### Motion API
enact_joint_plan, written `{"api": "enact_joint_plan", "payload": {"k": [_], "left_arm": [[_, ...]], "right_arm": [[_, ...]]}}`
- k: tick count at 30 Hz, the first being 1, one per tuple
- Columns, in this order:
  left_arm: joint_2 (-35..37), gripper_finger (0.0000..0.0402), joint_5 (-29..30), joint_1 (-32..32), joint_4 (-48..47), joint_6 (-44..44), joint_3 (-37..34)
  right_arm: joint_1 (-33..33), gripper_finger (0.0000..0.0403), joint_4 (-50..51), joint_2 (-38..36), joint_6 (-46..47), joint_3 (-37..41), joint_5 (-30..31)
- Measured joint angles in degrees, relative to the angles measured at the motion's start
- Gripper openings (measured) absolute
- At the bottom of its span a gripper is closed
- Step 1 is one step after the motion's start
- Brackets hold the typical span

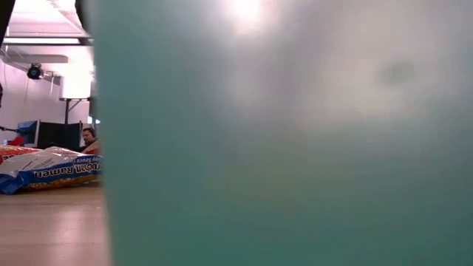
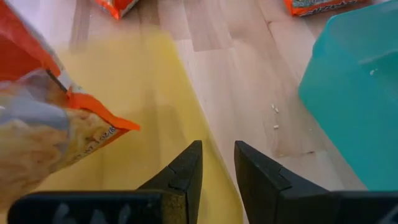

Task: Sort Maruchan noodles
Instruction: Adjust the orange noodle pack in the yellow bin

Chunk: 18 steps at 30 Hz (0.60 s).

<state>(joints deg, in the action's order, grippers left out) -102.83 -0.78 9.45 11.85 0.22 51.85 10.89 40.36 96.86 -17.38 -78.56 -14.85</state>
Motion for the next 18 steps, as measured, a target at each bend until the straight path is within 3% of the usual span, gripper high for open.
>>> {"api": "enact_joint_plan", "payload": {"k": [7,14,18], "left_arm": [[0.00,0.0075,0.00,-0.20,-7.39,2.65,4.04],[0.00,0.0075,-1.77,-0.48,-7.80,4.81,4.67],[0.00,0.0075,-1.77,-0.48,-7.77,4.71,4.67]], "right_arm": [[-0.10,0.0008,0.03,-2.43,-5.25,0.02,-0.02],[-0.13,0.0008,-0.23,-4.70,-17.22,0.02,-0.11],[-0.13,0.0008,-0.29,-3.94,-18.14,0.01,-0.07]]}}
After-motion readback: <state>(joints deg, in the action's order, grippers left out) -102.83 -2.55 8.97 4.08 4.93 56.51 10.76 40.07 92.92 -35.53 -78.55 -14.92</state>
